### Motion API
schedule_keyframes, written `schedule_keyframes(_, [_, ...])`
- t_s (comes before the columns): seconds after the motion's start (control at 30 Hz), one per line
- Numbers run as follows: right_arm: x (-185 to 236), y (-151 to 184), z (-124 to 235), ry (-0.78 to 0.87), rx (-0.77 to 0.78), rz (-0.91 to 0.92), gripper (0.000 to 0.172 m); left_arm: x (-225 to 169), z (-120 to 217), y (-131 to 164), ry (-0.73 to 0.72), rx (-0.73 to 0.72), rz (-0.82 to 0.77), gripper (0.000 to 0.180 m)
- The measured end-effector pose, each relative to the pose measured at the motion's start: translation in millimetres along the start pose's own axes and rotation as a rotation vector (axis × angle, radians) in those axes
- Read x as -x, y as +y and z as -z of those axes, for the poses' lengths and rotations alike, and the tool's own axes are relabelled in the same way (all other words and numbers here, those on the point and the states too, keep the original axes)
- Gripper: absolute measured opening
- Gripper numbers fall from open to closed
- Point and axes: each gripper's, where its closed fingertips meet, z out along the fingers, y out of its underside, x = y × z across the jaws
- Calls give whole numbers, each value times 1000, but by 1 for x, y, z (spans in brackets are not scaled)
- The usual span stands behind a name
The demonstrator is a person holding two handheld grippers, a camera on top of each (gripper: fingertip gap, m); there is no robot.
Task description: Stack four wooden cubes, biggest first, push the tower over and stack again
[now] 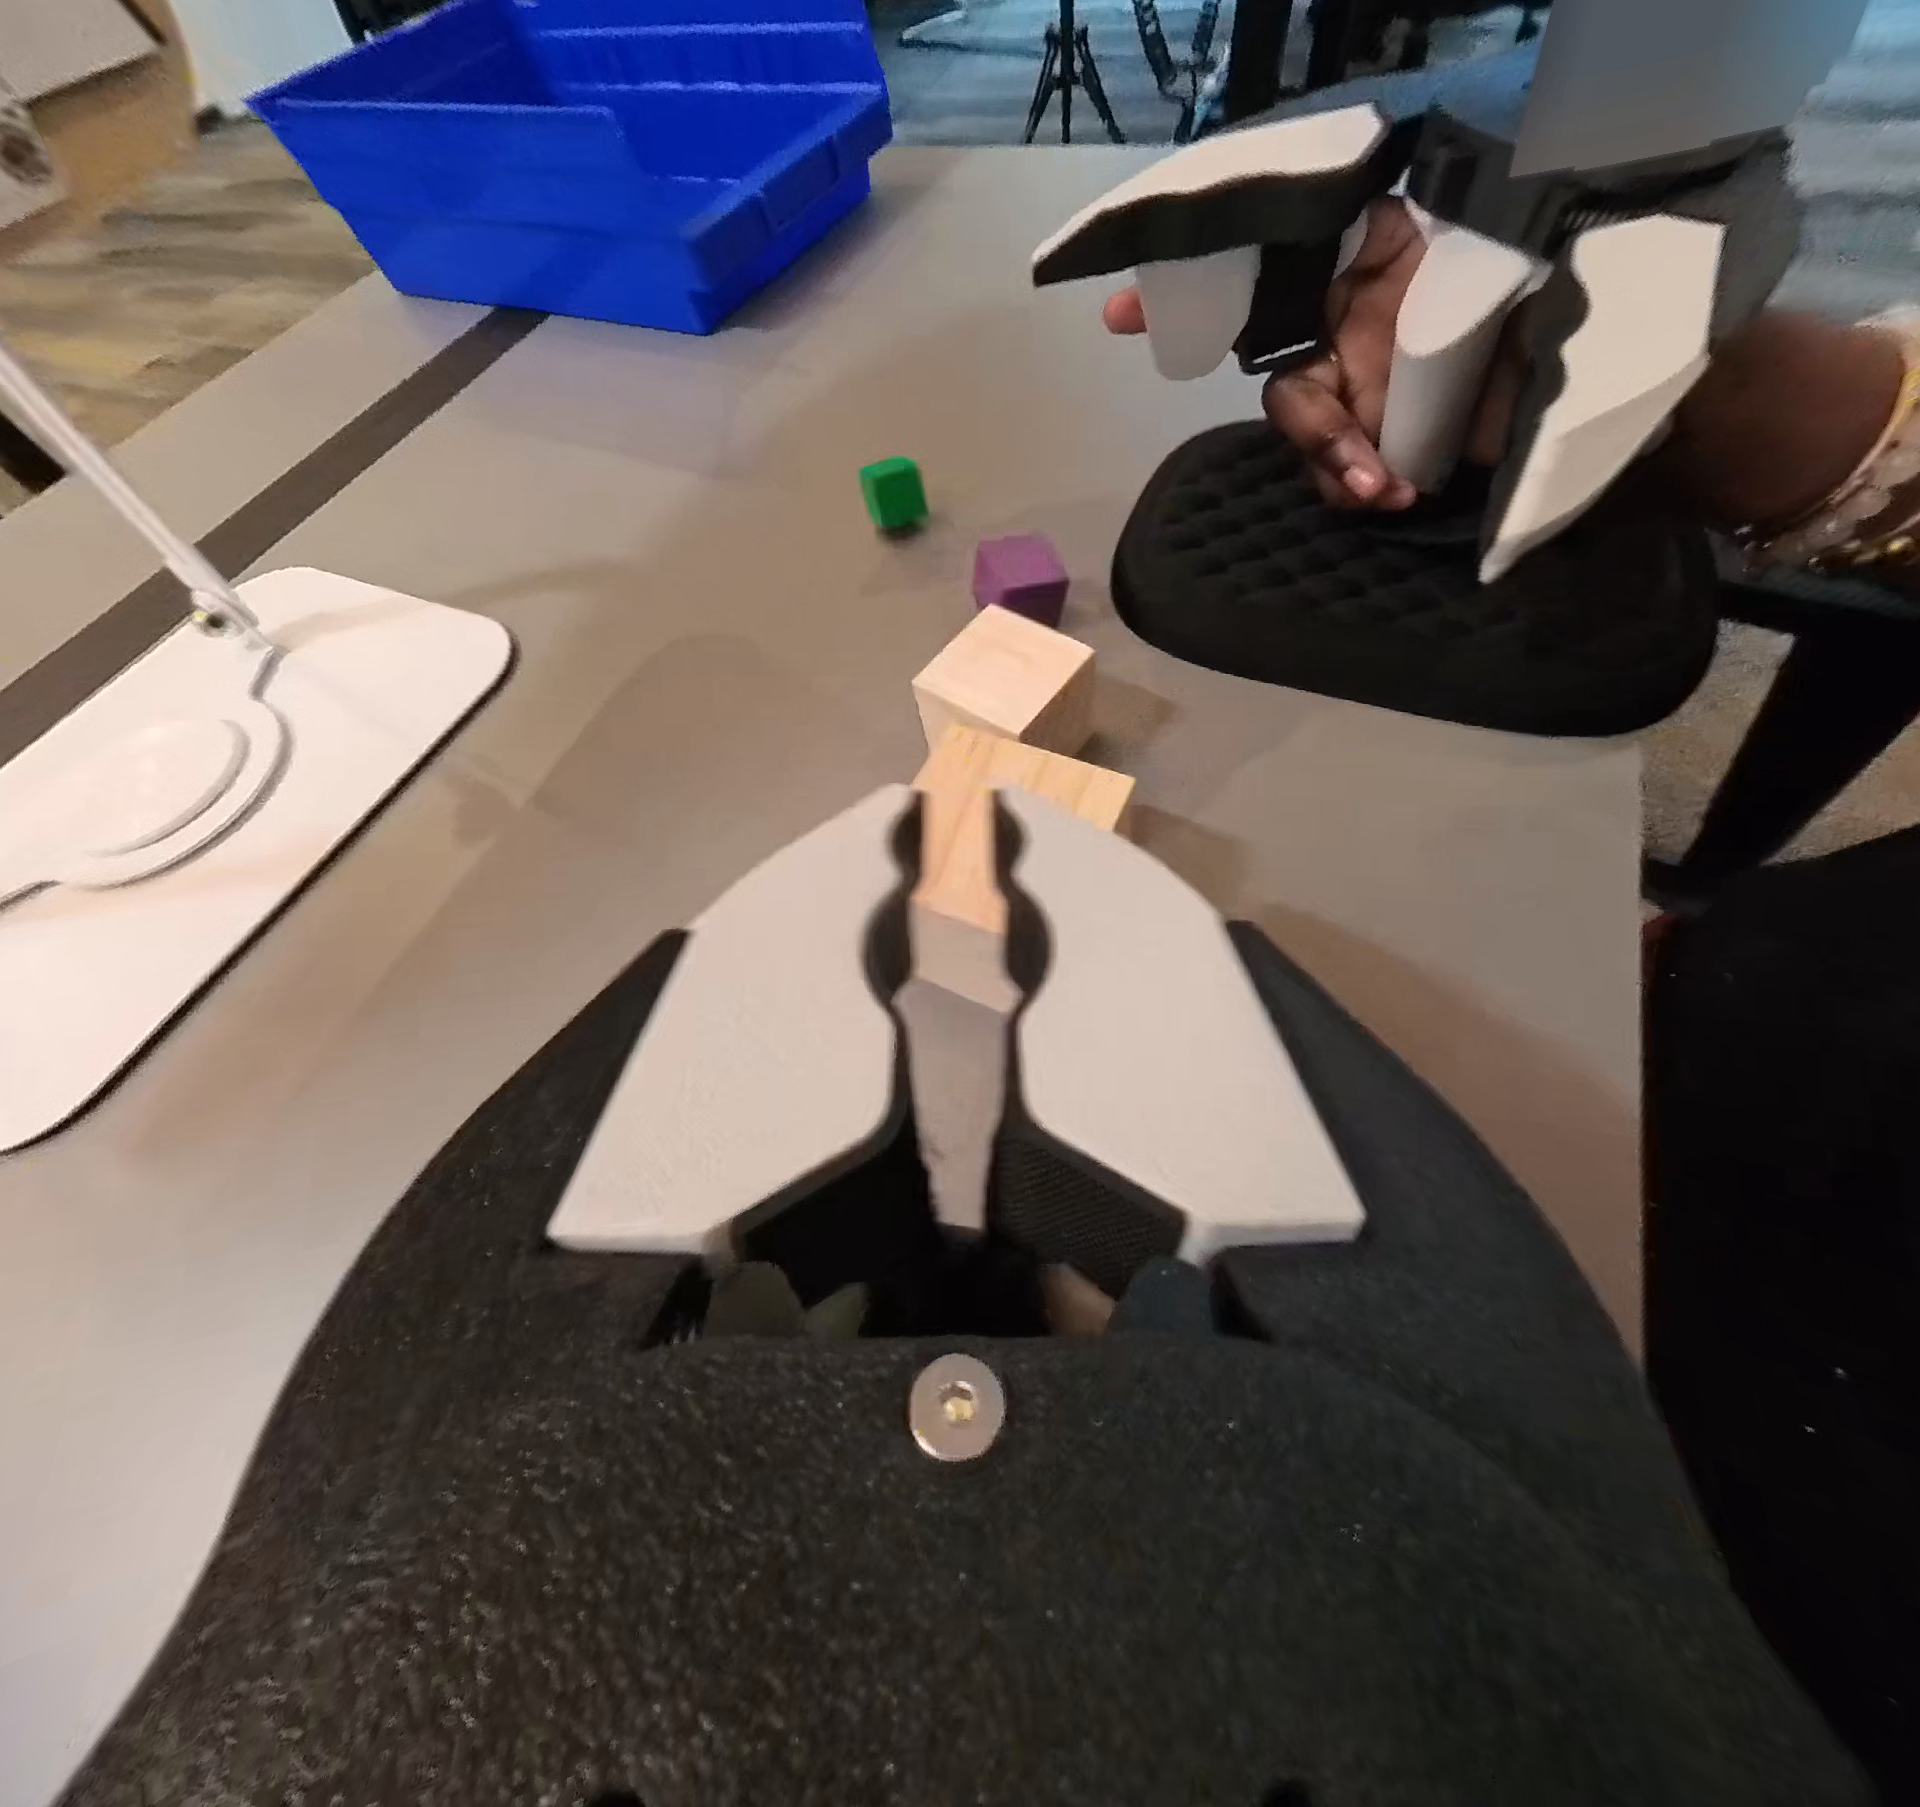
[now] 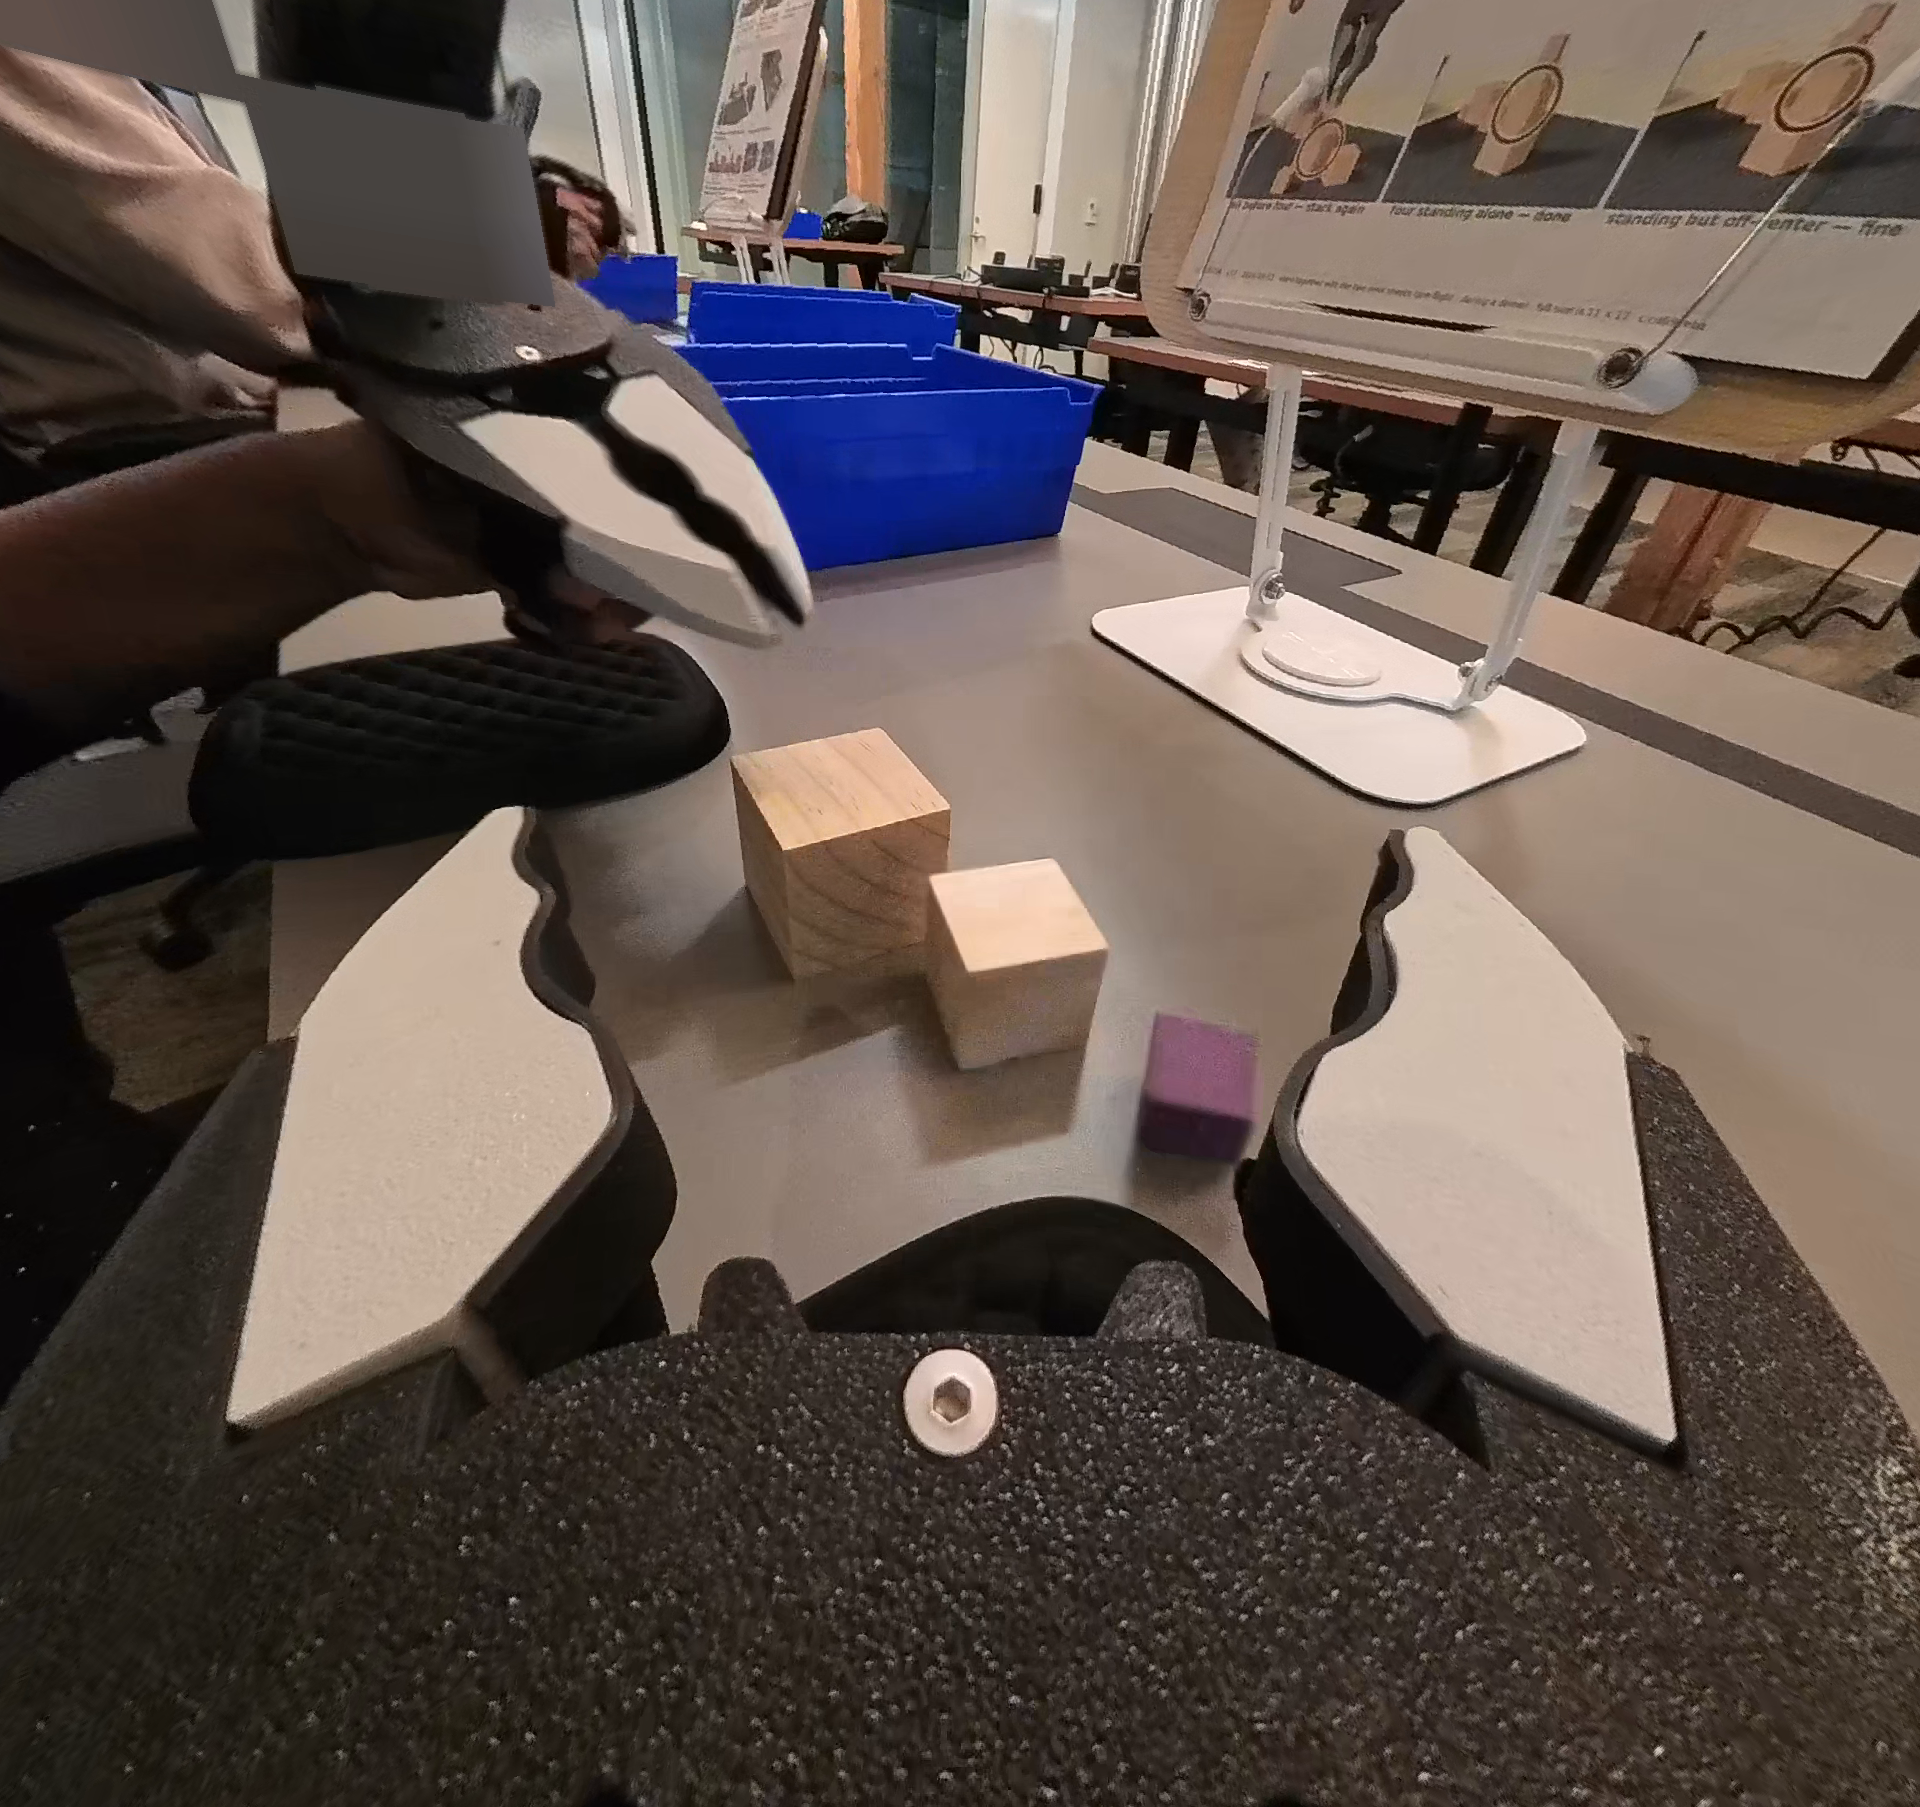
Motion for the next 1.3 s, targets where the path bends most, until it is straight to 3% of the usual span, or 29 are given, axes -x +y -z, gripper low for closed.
schedule_keyframes(0.17, [0, -1, 0, 3, -5, 0, 139, -2, 20, 6, 21, -11, 73, 105])
schedule_keyframes(0.23, [0, 0, 0, 4, -4, 3, 139, -1, 23, 14, 9, 24, 73, 132])
schedule_keyframes(0.27, [0, 0, 0, 6, -3, 4, 139, -1, 23, 18, 5, 45, 60, 137])
schedule_keyframes(0.33, [0, -1, 0, 7, -4, 6, 140, -4, 21, 23, 18, 73, 40, 135])
schedule_keyframes(0.5, [-1, -1, 0, 5, -5, 2, 140, -12, 8, 30, 88, 133, -37, 103])
schedule_keyframes(0.77, [2, 0, 0, -18, -5, 8, 141, -6, -20, 36, 246, 309, -185, 82])
schedule_keyframes(0.9, [24, 2, 3, -193, 8, 22, 140, -5, -28, 41, 305, 409, -223, 83])
schedule_keyframes(1.1, [47, 10, 5, -451, 83, -38, 140, -8, -28, 35, 339, 414, -219, 85])
schedule_keyframes(1.3, [49, 12, 6, -454, 89, -19, 139, -4, -36, 45, 323, 534, -265, 79])
